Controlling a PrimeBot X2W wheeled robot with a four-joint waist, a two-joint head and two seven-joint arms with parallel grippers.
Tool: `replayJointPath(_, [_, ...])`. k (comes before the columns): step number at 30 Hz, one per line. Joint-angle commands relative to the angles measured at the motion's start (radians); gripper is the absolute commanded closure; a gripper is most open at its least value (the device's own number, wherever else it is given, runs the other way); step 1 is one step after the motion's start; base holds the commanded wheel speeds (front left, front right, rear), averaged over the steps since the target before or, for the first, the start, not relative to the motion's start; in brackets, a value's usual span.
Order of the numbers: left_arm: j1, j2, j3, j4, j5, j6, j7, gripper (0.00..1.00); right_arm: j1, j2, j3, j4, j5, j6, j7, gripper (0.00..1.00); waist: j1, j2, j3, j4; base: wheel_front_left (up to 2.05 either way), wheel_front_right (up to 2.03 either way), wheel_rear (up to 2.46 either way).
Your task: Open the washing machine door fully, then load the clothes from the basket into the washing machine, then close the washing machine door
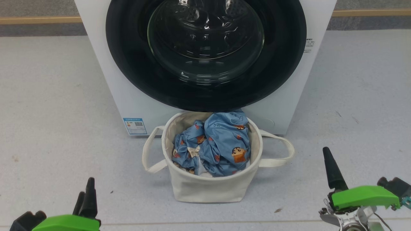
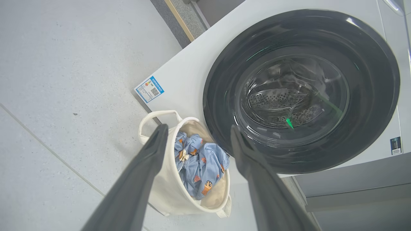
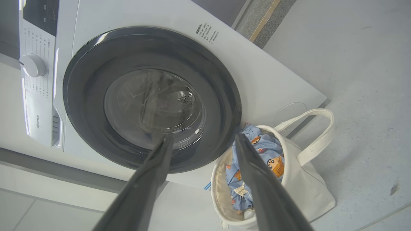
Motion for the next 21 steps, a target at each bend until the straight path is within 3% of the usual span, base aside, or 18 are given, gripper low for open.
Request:
replayJointPath(1, [-0.056, 0.038, 0.004, -0.043, 0.037, 0.008, -0.016, 0.00, -0.061, -0.006, 0.018, -0.042, -0.048, 0.000, -0.012, 0.00, -0.0001, 0.0000, -0.002, 0.000, 0.00, 0.00, 0.00])
replayJointPath(11, [-0.076, 0.094, -0.060, -0.055, 0.193, 0.044, -0.045, 0.00, -0.064, -0.007, 0.045, -0.081, -0.237, 0.000, -0.043, 0.00, -0.0001, 0.0000, -0.007, -0.006, 0.00, 0.00, 0.00])
replayJointPath(21, [-0.092, 0.122, -0.089, -0.082, 0.266, 0.065, -0.071, 0.00, -0.074, -0.008, 0.073, -0.096, -0.386, 0.001, -0.070, 0.00, -0.0001, 0.0000, -0.010, -0.004, 0.00, 0.00, 0.00])
